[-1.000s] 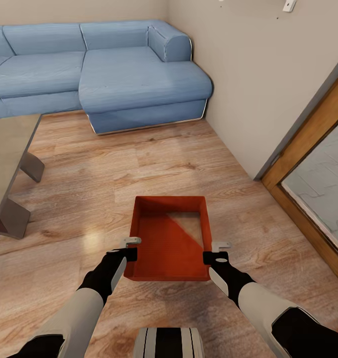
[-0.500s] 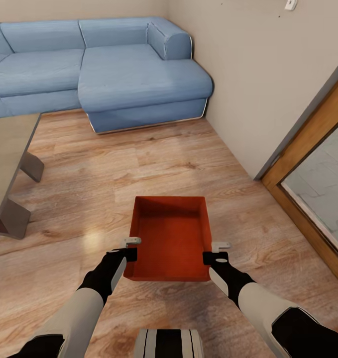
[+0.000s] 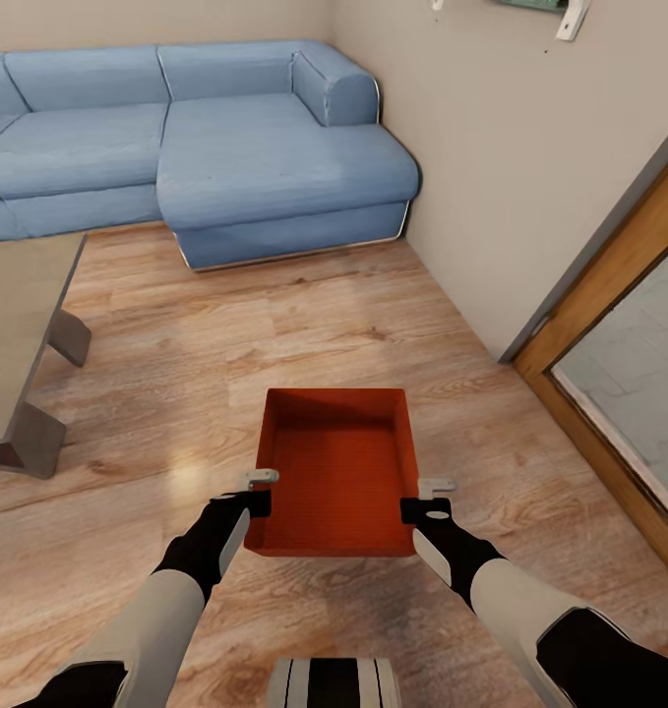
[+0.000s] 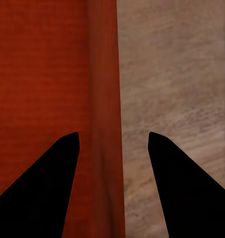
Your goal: Move the two storage containers from the living room to the garage. In the garage, place one container on the floor and stack the other container on top of it (either order is fine).
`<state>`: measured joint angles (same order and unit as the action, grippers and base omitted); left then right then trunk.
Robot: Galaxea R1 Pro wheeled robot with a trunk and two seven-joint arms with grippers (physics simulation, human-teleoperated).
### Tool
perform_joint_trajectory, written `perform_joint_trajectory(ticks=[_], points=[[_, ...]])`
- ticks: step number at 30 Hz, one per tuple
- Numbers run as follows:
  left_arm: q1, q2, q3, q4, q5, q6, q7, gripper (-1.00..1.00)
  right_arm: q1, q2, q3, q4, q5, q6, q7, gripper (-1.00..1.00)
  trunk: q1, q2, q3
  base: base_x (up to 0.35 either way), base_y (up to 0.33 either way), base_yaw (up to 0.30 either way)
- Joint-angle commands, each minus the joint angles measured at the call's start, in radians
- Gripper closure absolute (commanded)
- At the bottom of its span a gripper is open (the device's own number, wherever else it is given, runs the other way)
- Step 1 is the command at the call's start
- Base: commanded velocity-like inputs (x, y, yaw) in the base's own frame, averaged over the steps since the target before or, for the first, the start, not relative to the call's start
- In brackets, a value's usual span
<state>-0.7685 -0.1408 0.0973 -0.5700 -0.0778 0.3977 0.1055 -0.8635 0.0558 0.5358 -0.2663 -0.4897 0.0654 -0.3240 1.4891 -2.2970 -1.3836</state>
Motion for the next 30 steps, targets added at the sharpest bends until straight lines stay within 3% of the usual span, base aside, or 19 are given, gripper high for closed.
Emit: perform_joint_trajectory(ticks=[1, 30], points=[[-0.001, 0.003, 0.009, -0.004, -0.029, 0.007, 0.003, 1.00, 0.000, -0.004, 0.016, 0.016, -0.007, 0.007, -0.007, 1.00, -0.004, 0.007, 0.003, 0.000, 0.000, 0.000], [-0.001, 0.003, 0.009, -0.004, -0.028, 0.006, 0.003, 1.00, 0.000, -0.002, 0.016, 0.016, -0.006, 0.008, -0.006, 1.00, -0.115, 0.210, 0.094, 0.000, 0.000, 0.000]])
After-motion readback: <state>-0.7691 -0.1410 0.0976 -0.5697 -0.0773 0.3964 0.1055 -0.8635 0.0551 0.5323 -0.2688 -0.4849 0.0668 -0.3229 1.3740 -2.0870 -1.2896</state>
